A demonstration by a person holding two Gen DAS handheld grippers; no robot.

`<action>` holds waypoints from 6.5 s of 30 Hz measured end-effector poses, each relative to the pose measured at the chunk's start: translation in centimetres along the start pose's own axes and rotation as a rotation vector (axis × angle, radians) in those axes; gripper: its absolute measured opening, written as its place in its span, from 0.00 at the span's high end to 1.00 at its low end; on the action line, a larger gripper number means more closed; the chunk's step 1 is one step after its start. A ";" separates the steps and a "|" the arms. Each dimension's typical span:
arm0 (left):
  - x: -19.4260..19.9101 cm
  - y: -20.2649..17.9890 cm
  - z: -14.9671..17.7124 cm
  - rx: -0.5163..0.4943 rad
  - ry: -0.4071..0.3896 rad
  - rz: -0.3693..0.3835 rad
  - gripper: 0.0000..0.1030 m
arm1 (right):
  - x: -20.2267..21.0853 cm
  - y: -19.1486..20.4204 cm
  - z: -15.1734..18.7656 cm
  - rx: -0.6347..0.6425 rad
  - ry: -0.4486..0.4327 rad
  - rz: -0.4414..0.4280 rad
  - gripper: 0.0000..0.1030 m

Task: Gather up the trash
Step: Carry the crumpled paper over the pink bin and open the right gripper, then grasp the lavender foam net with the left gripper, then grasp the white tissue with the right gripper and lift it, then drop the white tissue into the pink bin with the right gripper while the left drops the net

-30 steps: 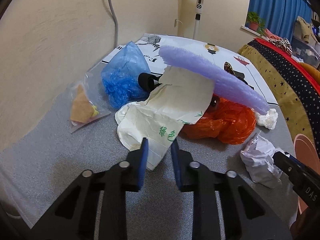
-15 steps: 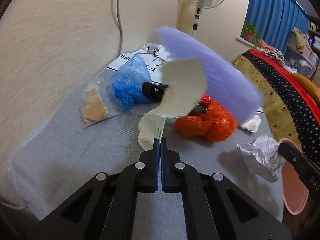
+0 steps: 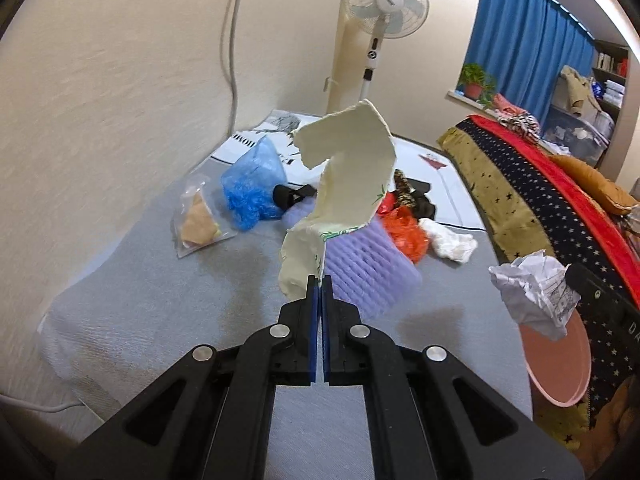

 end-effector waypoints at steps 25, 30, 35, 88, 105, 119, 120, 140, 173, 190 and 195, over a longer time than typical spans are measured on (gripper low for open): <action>0.2 -11.4 3.3 -0.147 0.068 0.322 0.99 | 7.5 -9.0 -0.2 -0.096 -0.055 0.289 0.85; -0.5 -14.0 4.4 -0.174 0.106 0.372 0.99 | 8.2 -10.5 0.2 -0.119 -0.046 0.351 0.85; -1.5 -16.5 5.8 -0.200 0.153 0.421 0.99 | 8.2 -12.4 1.0 -0.156 -0.021 0.400 0.85; -3.6 -14.8 5.4 -0.159 0.115 0.333 0.66 | 6.9 -12.0 1.7 -0.187 -0.064 0.399 0.54; -5.1 -7.3 2.3 -0.087 -0.029 -0.042 0.42 | 2.3 -8.1 0.5 -0.143 -0.081 0.230 0.66; -8.0 -5.6 2.3 -0.066 0.038 -0.145 0.35 | -3.4 -6.9 0.2 -0.166 -0.032 0.107 0.59; -8.2 -5.5 2.3 -0.060 0.043 -0.149 0.35 | -4.0 -6.8 0.2 -0.172 -0.026 0.096 0.59; -8.7 -2.9 0.8 0.003 0.041 -0.117 0.91 | -16.4 -3.7 -0.1 -0.210 0.151 -0.025 0.56; -4.2 -3.8 -0.5 0.002 -0.050 0.002 0.93 | -8.1 -3.2 -1.7 -0.073 0.056 0.034 0.97; 0.9 -5.7 -0.1 -0.091 -0.107 0.128 0.93 | 1.6 -4.7 -0.7 -0.049 -0.016 0.113 0.97; 1.6 -6.4 0.2 -0.113 -0.098 0.173 0.93 | 3.2 -4.9 -0.5 -0.054 -0.027 0.131 0.97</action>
Point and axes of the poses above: each gripper's, at about its wrist camera, not at the fingertips, and x roughly against the way its jaws point, y to its left, z to its underside, the point moved 1 cm from there along -x, roughly the way its jaws point, and after that the axes turned 13 degrees about x, right-handed, at the moved point
